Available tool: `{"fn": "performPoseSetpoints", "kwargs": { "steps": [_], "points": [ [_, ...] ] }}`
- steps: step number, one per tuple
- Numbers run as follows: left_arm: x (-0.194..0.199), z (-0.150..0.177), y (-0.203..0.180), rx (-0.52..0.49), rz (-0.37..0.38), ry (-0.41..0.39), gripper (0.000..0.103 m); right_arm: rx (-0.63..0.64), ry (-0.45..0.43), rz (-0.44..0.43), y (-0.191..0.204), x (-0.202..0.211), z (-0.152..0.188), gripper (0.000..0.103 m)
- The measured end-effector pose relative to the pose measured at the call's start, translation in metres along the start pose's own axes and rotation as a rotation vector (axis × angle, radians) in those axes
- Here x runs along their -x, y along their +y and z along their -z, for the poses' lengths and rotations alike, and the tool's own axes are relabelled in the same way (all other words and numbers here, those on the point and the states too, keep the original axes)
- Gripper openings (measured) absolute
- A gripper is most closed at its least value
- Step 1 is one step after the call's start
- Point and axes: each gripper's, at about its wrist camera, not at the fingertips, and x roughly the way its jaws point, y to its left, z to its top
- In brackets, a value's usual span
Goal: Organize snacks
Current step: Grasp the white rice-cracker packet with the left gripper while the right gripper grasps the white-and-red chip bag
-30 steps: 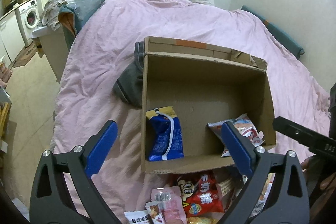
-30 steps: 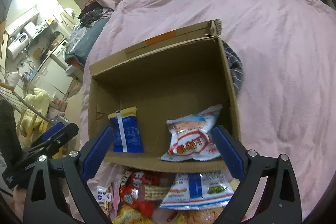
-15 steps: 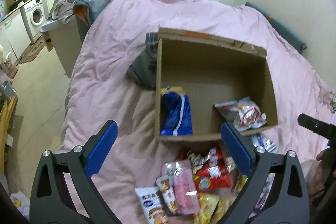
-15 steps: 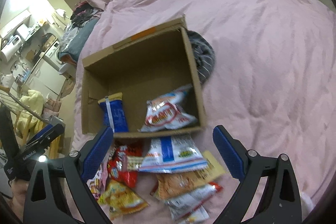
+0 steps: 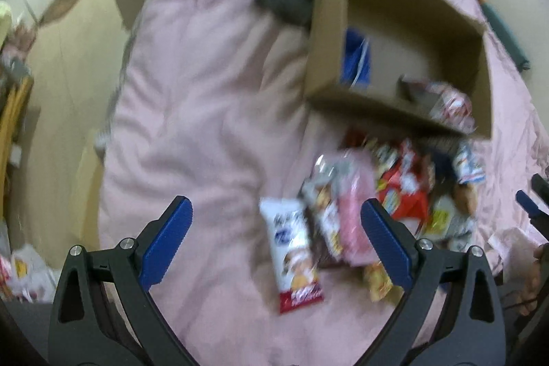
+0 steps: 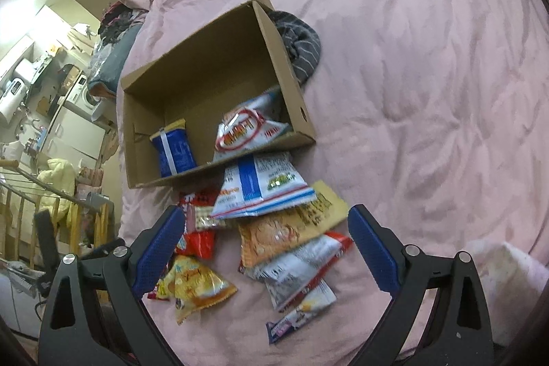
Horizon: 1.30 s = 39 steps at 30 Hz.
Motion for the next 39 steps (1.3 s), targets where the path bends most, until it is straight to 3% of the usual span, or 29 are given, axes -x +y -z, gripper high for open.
{"fn": "performPoseSetpoints", "kwargs": {
  "steps": [1, 6, 9, 11, 15, 18, 23, 25, 29, 32, 37, 38, 39],
  "points": [
    [-0.008, 0.006, 0.003, 0.0, -0.014, 0.034, 0.087, 0.001, 0.002, 0.003, -0.001, 0.0, 0.001, 0.098],
    [-0.033, 0.024, 0.006, 0.01, -0.02, 0.141, 0.068, -0.004, 0.001, 0.013, -0.003, 0.001, 0.005, 0.098],
    [-0.046, 0.029, 0.002, 0.014, 0.034, 0.201, 0.065, -0.002, 0.005, 0.023, -0.002, -0.002, 0.004, 0.098],
    [-0.053, 0.031, -0.006, 0.001, 0.061, 0.233, 0.057, 0.002, 0.013, 0.034, -0.002, -0.003, 0.003, 0.098],
    [-0.06, 0.034, -0.014, -0.015, 0.076, 0.263, 0.03, -0.003, 0.027, 0.047, -0.006, -0.004, 0.006, 0.098],
    [-0.054, 0.035, -0.019, -0.03, 0.062, 0.246, 0.029, -0.036, 0.053, 0.056, -0.015, -0.007, 0.01, 0.098],
    [-0.031, 0.031, -0.021, -0.031, 0.027, 0.177, 0.028, -0.081, 0.178, 0.072, -0.029, -0.03, 0.019, 0.097],
    [-0.021, 0.028, -0.017, -0.009, 0.002, 0.136, 0.028, -0.078, 0.235, 0.068, -0.028, -0.04, 0.024, 0.082],
    [0.006, 0.019, -0.006, 0.042, -0.027, 0.029, 0.028, 0.019, 0.307, 0.139, -0.015, -0.058, 0.032, 0.081],
    [0.017, 0.012, 0.0, 0.057, -0.011, -0.02, 0.028, 0.036, 0.351, 0.162, -0.012, -0.074, 0.037, 0.081],
    [0.022, 0.016, -0.005, 0.022, 0.036, -0.033, 0.028, 0.071, 0.378, 0.179, -0.003, -0.099, 0.032, 0.081],
    [0.021, 0.012, -0.008, 0.009, 0.038, -0.037, 0.028, 0.069, 0.394, 0.166, -0.002, -0.105, 0.031, 0.079],
    [0.022, 0.013, -0.013, -0.007, 0.037, -0.046, 0.028, 0.062, 0.414, 0.142, -0.002, -0.11, 0.033, 0.068]
  ]
}}
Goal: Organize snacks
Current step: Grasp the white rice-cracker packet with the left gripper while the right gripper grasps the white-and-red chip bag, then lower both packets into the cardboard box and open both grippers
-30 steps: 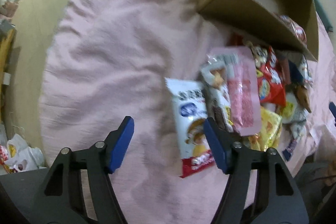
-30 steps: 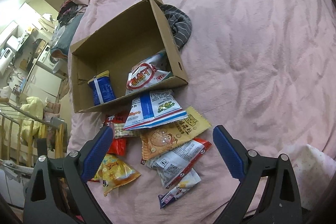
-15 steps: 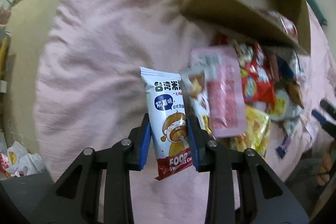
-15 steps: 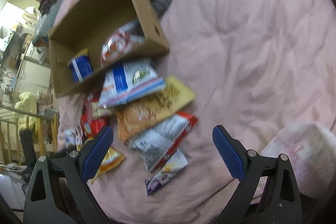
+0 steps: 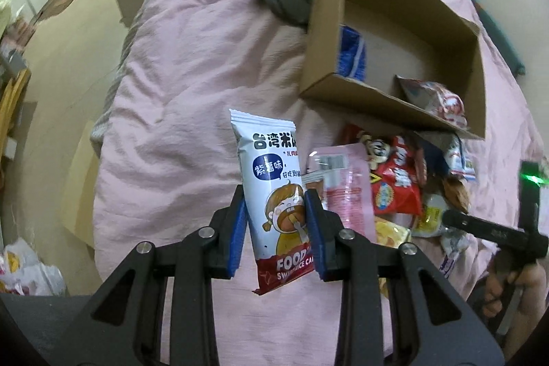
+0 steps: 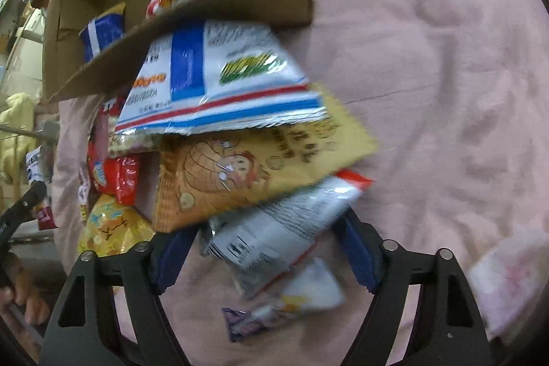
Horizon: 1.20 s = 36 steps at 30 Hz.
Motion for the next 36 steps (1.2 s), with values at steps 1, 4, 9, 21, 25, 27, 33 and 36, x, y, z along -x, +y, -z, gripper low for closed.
{"fn": "performPoseSetpoints", "kwargs": {
  "steps": [1, 4, 9, 21, 25, 27, 33, 36],
  "points": [
    [0.0, -0.001, 0.001, -0.009, 0.0, -0.007, 0.028, 0.004, 0.007, -0.009, 0.003, -0.001, 0.0, 0.06],
    [0.003, -0.001, -0.001, -0.03, 0.005, -0.023, 0.028, 0.052, -0.025, -0.008, 0.013, 0.008, 0.005, 0.053],
    [0.004, 0.0, 0.008, -0.011, 0.017, -0.021, 0.028, 0.035, -0.035, -0.128, 0.015, 0.034, 0.023, 0.051],
    [0.024, 0.002, -0.008, -0.078, -0.015, -0.07, 0.028, 0.031, -0.086, -0.287, 0.022, 0.091, 0.059, 0.05],
    [0.051, 0.003, -0.017, -0.091, -0.006, -0.092, 0.028, 0.095, -0.217, -0.158, 0.023, 0.127, 0.062, 0.05],
    [0.063, -0.001, -0.022, -0.084, 0.013, -0.101, 0.028, 0.086, -0.26, -0.192, 0.019, 0.14, 0.061, 0.049],
    [0.089, -0.026, -0.043, -0.056, 0.095, -0.119, 0.028, 0.077, -0.375, -0.267, 0.019, 0.174, 0.048, 0.049],
    [0.091, -0.037, -0.057, -0.083, 0.113, -0.132, 0.028, 0.076, -0.415, -0.279, 0.022, 0.184, 0.039, 0.049]
  ]
}}
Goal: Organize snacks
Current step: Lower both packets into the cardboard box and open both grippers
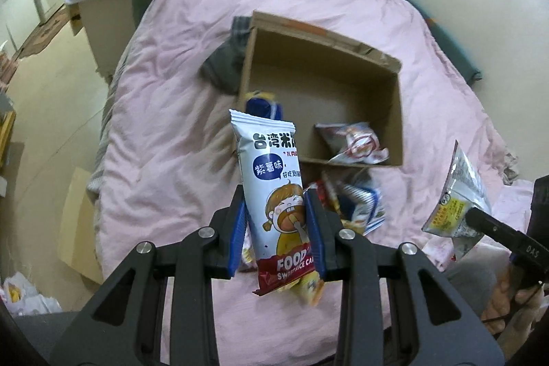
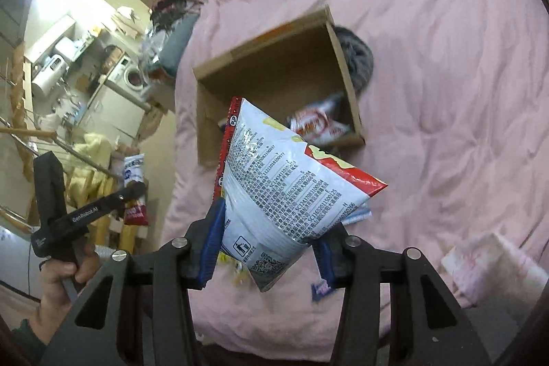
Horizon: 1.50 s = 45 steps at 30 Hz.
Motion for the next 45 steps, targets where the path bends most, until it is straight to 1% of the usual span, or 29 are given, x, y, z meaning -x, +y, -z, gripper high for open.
{"fn": "performPoseSetpoints", "kwargs": {
  "steps": [3, 7, 10, 14, 20, 26, 30, 33, 37, 39, 42, 45],
  "points": [
    [-0.005, -0.008, -0.006, -0.023, 0.003, -0.014, 0.028, 0.001, -0.012, 0.006, 0.004, -0.006, -0.009, 0.049],
    [-0.022, -0.017, -0.007, -0.033, 0.031, 0.01, 0.028, -0.014, -0.026, 0.024, 0.002, -0.013, -0.019, 0.049],
    [-0.037, -0.028, -0.007, -0.053, 0.039, 0.018, 0.028, -0.033, -0.044, 0.027, -0.002, -0.016, -0.03, 0.049],
    [-0.051, -0.049, -0.01, -0.069, 0.036, 0.005, 0.028, -0.055, -0.061, 0.03, -0.006, -0.024, -0.047, 0.049],
    [-0.069, -0.075, -0.016, -0.071, 0.013, -0.019, 0.028, -0.062, -0.072, 0.056, -0.011, -0.043, -0.081, 0.049],
    [-0.096, -0.086, -0.021, -0.093, -0.033, -0.023, 0.028, -0.054, -0.055, 0.033, -0.016, -0.083, -0.105, 0.049],
    [-0.117, -0.09, -0.022, -0.111, -0.056, -0.019, 0.028, -0.065, -0.018, 0.013, -0.022, -0.119, -0.107, 0.049],
    [-0.132, -0.087, -0.025, -0.155, -0.065, -0.034, 0.028, -0.081, 0.02, 0.009, -0.031, -0.145, -0.104, 0.049],
    [-0.151, -0.086, -0.028, -0.157, -0.074, -0.014, 0.028, -0.112, 0.051, 0.008, -0.038, -0.169, -0.104, 0.049],
    [-0.156, -0.084, -0.027, -0.15, -0.077, -0.008, 0.029, -0.118, 0.057, 0.005, -0.04, -0.177, -0.105, 0.049],
    [-0.163, -0.08, -0.029, -0.151, -0.08, -0.006, 0.029, -0.099, 0.059, 0.033, -0.041, -0.182, -0.103, 0.049],
    [-0.167, -0.077, -0.031, -0.164, -0.094, -0.02, 0.029, -0.126, 0.067, 0.023, -0.046, -0.185, -0.102, 0.049]
  ]
}}
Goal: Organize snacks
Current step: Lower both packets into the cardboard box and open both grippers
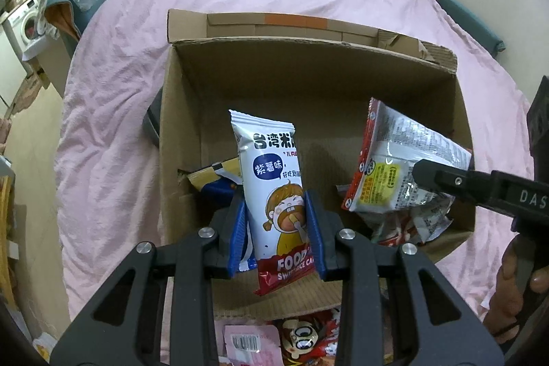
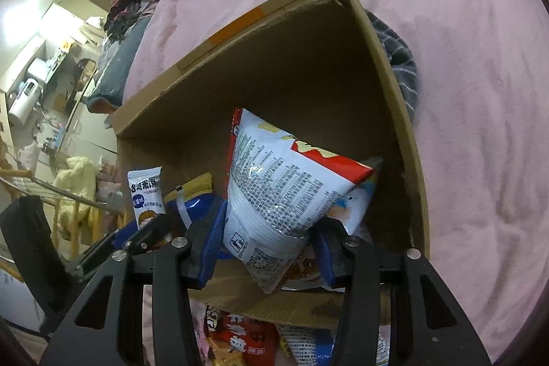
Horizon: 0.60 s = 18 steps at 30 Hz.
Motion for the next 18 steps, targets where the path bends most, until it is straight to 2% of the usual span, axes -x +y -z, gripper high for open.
{"fn": "performPoseSetpoints", "kwargs": {
  "steps": [14, 15, 17, 18],
  "points": [
    [-0.0014, 0.0001, 0.0001, -0.004, 0.006, 0.002, 0.03, -0.026, -0.007, -0.021, 0.0014, -0.0014, -0.0045, 0.049],
    [-0.0009, 0.0003, -0.0004, -0.005, 0.008, 0.002, 0.032, -0.027, -0.01, -0.026, 0.0021, -0.0011, -0.0048, 0.051],
    [0.001, 0.0005, -0.0004, -0.004, 0.018, 0.0, 0.043, -0.022, -0.016, -0.03, 0.0033, 0.0002, -0.0053, 0.051],
    [0.0027, 0.0005, 0.0002, 0.001, 0.021, -0.006, 0.053, -0.016, -0.024, -0.029, 0.0043, 0.0018, -0.0057, 0.051]
  ]
}}
